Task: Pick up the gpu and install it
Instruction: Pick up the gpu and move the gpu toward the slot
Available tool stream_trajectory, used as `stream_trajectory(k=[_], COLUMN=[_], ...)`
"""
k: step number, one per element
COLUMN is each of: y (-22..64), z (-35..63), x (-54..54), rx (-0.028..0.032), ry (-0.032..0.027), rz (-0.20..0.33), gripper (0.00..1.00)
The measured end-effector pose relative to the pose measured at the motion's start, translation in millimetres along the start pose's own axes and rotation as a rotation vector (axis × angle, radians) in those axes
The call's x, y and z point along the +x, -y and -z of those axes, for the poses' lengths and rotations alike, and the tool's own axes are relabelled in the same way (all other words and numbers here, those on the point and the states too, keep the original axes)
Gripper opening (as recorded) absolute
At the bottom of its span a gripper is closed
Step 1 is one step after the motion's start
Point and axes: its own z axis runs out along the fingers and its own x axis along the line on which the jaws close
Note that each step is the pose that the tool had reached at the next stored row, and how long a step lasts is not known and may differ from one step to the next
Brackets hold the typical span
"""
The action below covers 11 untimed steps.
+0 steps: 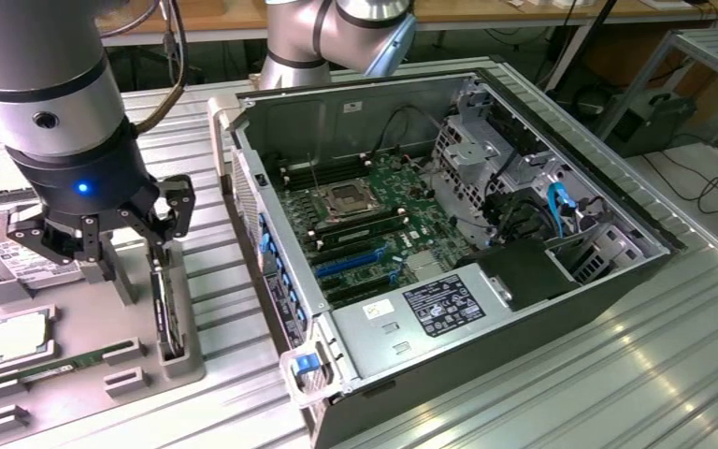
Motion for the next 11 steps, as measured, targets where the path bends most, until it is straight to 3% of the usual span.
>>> stream_trajectory(k=[11], y=[0.6], z=[-15.0], x=[0.4], rx=[0.0001], ry=[0.0], rz=[0.0], gripper=[0.54])
